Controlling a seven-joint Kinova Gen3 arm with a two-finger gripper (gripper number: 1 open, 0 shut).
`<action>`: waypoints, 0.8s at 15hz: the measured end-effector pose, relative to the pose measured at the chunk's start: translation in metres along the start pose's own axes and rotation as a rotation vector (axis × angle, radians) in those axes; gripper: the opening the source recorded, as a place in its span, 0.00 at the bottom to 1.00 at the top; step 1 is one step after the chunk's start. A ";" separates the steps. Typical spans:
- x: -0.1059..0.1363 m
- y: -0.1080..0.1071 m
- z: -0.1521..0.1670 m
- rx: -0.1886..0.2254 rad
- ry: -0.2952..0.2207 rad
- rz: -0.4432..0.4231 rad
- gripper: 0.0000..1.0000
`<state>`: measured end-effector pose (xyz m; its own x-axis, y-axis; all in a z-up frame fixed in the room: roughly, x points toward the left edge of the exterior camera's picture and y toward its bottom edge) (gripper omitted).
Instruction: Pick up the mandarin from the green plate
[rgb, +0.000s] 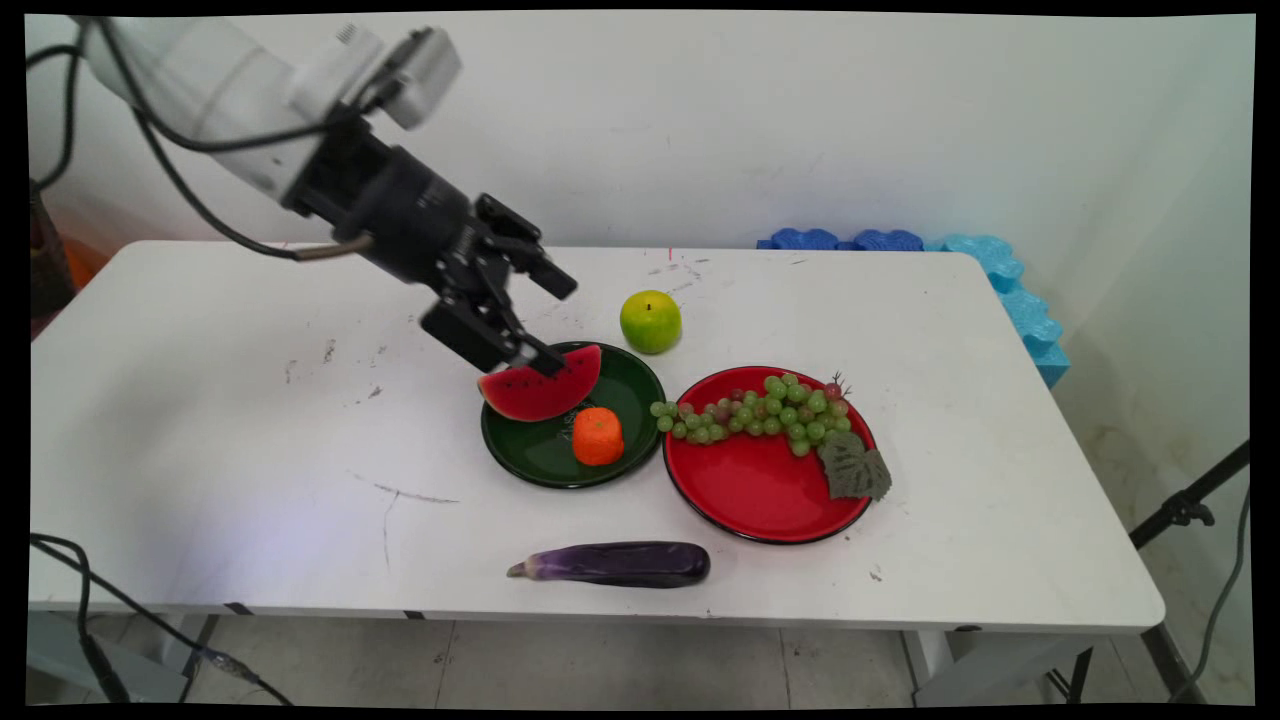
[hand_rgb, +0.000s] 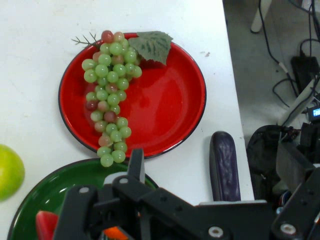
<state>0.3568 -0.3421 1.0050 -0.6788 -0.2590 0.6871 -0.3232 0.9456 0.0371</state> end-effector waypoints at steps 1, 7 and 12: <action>-0.002 -0.001 -0.006 -0.004 0.006 0.007 1.00; -0.008 -0.005 -0.025 -0.010 0.028 0.022 1.00; -0.005 -0.007 -0.029 -0.013 0.007 0.023 1.00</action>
<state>0.3816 -0.3413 1.0220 -0.6811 -0.2353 0.6933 -0.2987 0.9539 0.0303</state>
